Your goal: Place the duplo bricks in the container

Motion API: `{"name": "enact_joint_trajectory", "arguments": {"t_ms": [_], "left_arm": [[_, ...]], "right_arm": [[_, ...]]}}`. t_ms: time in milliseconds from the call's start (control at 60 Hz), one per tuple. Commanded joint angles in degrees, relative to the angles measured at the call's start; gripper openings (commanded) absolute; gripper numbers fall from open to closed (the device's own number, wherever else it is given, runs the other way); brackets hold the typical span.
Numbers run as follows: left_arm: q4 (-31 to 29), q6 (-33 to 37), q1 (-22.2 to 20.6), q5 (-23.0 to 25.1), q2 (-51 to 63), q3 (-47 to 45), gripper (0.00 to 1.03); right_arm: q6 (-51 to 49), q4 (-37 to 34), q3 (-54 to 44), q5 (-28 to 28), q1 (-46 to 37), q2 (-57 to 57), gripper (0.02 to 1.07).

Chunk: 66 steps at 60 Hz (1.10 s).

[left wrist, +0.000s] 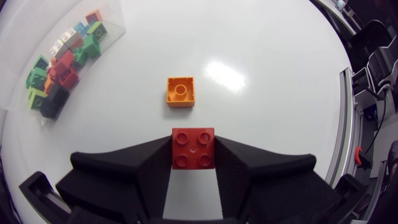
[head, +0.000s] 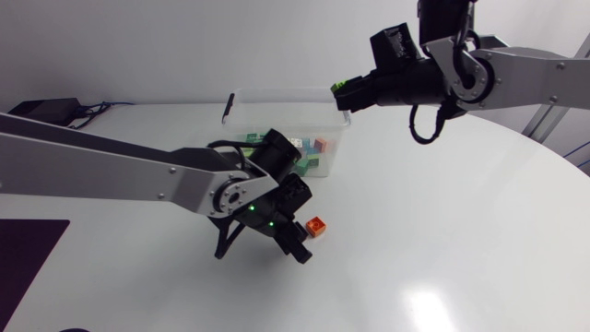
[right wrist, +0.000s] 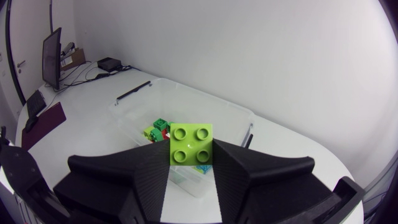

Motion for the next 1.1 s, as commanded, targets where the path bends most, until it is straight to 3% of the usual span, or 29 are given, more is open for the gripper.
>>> {"name": "enact_joint_trajectory", "arguments": {"t_ms": [0,317,383,417,483,550,600,767,1083], "left_arm": [[-1.2,1.5,1.4,0.2,-4.3,-2.4,0.2],[-4.6,3.2,8.3,3.2,-16.7,-2.6,0.2],[-4.7,3.2,9.5,3.3,-18.6,-2.1,0.2],[-4.7,3.2,10.1,3.4,-19.4,-1.7,0.2],[-4.6,3.1,10.7,3.4,-20.2,-0.9,0.2],[-4.4,2.7,12.0,4.3,-21.0,0.5,0.2],[-4.0,2.6,13.3,4.9,-21.1,1.5,0.2],[-0.3,0.9,14.8,5.3,-21.1,3.8,0.2],[5.1,-3.3,19.3,6.2,-16.3,11.8,0.21]], "right_arm": [[1.4,1.5,3.5,0.8,1.5,3.2,0.36],[1.1,3.6,14.1,3.8,4.7,14.9,0.36],[0.8,4.1,16.6,5.5,5.4,17.9,0.48],[0.7,3.6,18.5,5.7,5.7,19.8,0.58],[-0.1,2.8,20.9,7.1,6.3,22.4,0.66],[-0.7,-0.8,25.4,8.0,6.8,26.1,0.83],[-0.8,-0.9,26.0,9.0,7.2,26.7,0.88],[-0.9,-1.1,23.3,9.2,7.2,22.8,0.91],[-1.3,-0.9,3.7,8.0,4.5,3.4,0.92]]}}
